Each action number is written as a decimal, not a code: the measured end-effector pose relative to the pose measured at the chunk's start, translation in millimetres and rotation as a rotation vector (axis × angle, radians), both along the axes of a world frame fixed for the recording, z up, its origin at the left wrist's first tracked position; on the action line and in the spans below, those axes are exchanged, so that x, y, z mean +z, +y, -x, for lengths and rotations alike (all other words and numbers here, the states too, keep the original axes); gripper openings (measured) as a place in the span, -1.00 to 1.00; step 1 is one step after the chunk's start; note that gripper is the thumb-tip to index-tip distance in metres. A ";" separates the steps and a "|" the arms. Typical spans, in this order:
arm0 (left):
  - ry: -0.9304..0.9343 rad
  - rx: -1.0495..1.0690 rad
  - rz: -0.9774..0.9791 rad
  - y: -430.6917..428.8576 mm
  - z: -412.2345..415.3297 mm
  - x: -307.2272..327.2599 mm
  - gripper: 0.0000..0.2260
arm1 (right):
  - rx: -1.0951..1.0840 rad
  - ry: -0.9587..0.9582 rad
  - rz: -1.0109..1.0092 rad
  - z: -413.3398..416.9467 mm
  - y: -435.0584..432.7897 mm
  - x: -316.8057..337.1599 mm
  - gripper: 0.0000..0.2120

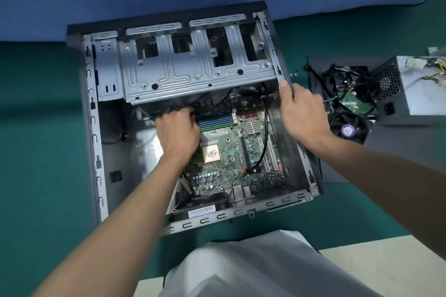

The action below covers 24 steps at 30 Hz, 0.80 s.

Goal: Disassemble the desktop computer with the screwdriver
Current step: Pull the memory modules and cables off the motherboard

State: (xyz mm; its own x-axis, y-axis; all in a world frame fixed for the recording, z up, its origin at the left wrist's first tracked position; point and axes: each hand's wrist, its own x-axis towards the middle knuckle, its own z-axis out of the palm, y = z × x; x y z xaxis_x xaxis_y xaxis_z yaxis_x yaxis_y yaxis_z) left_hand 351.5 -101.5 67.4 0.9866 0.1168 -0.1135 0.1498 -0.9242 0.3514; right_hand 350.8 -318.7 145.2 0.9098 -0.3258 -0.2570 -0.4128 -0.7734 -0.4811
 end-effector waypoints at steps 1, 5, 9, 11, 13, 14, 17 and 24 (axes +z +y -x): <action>0.030 0.013 -0.055 6.4 2.3 0.0 -0.77 | -0.003 -0.001 0.001 0.3 0.4 0.6 -0.46; 0.073 -0.059 -0.089 -5.2 5.7 2.4 -0.70 | -0.020 0.003 -0.001 0.1 1.3 0.9 -0.46; -0.086 -0.300 0.035 -45.4 0.0 9.9 -0.72 | -0.023 -0.006 0.006 -0.7 0.0 -1.0 -0.49; -0.204 -0.488 0.060 -65.4 -6.8 12.7 -0.74 | -0.024 -0.009 0.001 -1.3 -0.7 -2.1 -0.49; -0.347 -0.763 0.033 -82.0 -12.5 13.5 -0.76 | -0.029 -0.013 0.004 -1.9 -2.0 -4.1 -0.47; -0.386 -0.874 0.016 -87.4 -16.1 12.8 -0.77 | -0.030 -0.015 0.010 -2.6 -2.5 -4.9 -0.47; -0.328 -1.023 -0.052 -94.3 -26.8 3.3 -0.74 | -0.021 -0.009 0.027 -2.9 -2.7 -6.4 -0.47; -0.305 -1.129 -0.308 -77.7 -32.5 -10.7 -0.80 | -0.010 0.034 0.040 -3.5 -3.7 -6.7 -0.47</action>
State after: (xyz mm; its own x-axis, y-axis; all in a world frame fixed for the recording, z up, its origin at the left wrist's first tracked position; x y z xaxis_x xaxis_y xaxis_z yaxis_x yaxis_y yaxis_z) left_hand 384.0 -179.2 56.7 0.5319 -0.8465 0.0224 -0.8461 -0.5324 -0.0263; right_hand 354.3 -322.4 138.4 0.8974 -0.3451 -0.2748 -0.4362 -0.7874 -0.4355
